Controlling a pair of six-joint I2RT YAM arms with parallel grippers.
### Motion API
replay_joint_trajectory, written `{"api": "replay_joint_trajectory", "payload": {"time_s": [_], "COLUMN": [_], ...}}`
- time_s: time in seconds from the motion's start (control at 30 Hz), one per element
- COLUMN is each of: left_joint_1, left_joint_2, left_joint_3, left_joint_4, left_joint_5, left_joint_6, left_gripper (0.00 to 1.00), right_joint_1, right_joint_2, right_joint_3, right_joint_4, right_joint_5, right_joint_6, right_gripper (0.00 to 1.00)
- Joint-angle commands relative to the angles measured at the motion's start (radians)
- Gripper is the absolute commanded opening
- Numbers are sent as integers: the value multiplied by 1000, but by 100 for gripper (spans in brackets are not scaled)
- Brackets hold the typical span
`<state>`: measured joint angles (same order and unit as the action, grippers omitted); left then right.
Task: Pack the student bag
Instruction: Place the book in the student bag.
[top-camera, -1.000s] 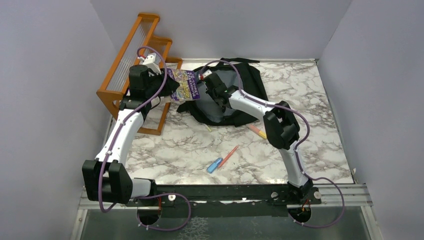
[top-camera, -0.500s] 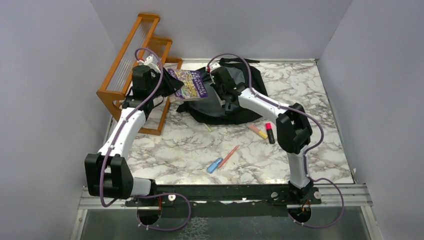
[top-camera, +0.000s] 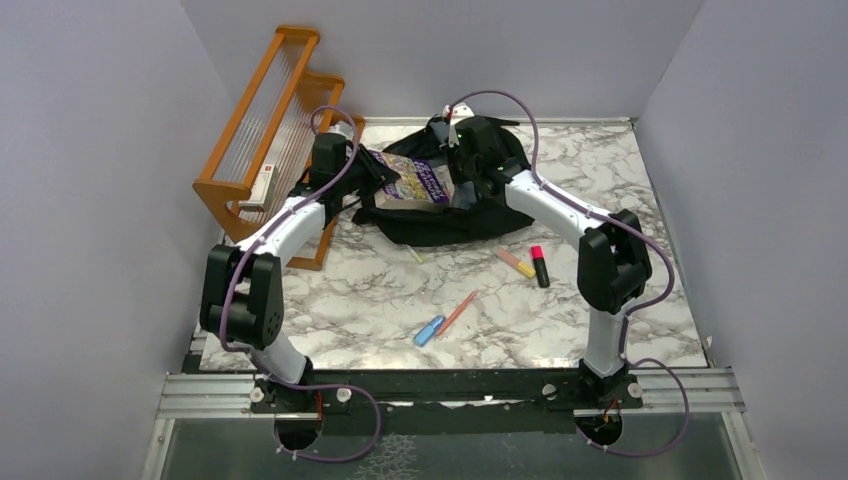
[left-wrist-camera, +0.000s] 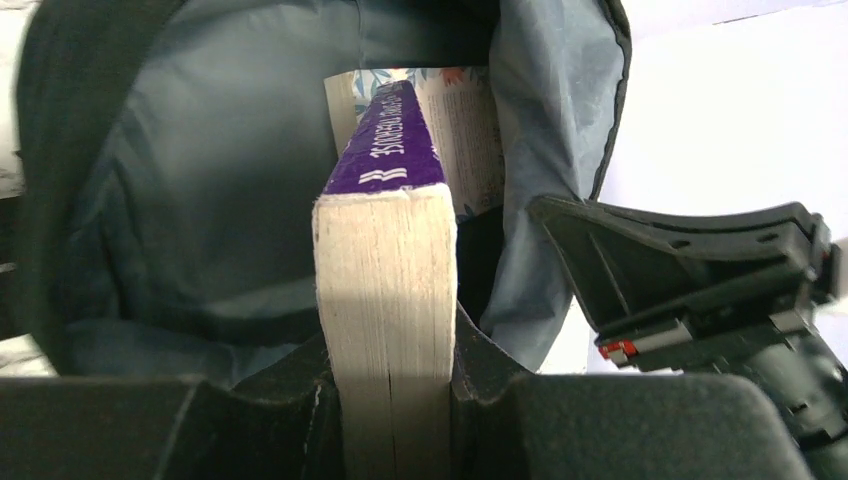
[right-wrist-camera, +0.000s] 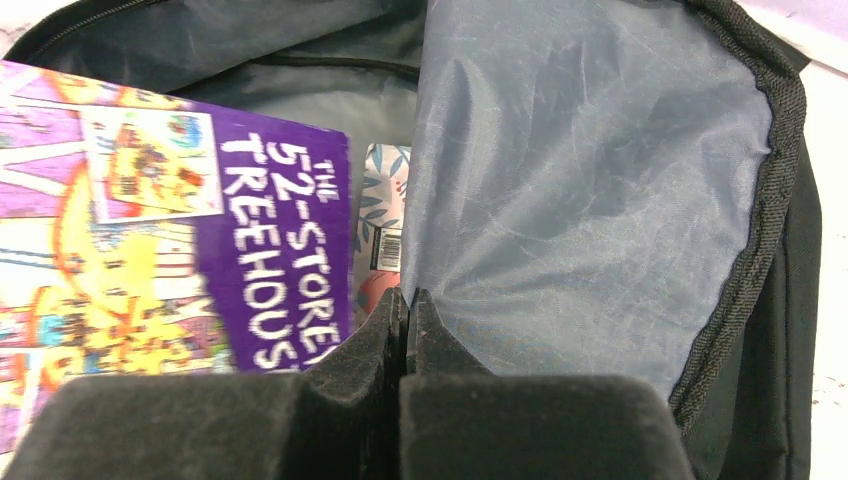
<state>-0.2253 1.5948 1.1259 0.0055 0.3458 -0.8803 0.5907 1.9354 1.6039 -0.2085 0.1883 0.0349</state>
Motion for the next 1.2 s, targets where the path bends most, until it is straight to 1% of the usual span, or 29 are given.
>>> {"api": "replay_joint_trajectory", "payload": {"time_s": [0.0, 0.2, 0.43, 0.77, 1.03, 1.17], "left_joint_1": [-29, -50, -78, -131, -174, -192], "left_joint_2": [56, 128, 214, 384, 541, 582], "left_joint_3": [85, 105, 162, 258, 371, 388], "left_joint_4": [183, 294, 365, 492, 596, 627], "left_joint_5": [-7, 22, 37, -4, -8, -49], "left_joint_6": [-61, -100, -127, -171, -190, -195], "left_gripper": [0, 0, 0, 0, 0, 0], "right_joint_1": [8, 8, 8, 8, 8, 8], "right_joint_2": [-68, -87, -115, -103, -110, -106], "right_joint_3": [-2, -29, -59, -15, -30, -23], "right_joint_4": [136, 157, 199, 180, 190, 189], "right_joint_5": [-58, -73, -83, -148, -154, -160], "right_joint_6": [17, 19, 31, 84, 95, 107], "right_gripper": [0, 1, 0, 1, 1, 0]}}
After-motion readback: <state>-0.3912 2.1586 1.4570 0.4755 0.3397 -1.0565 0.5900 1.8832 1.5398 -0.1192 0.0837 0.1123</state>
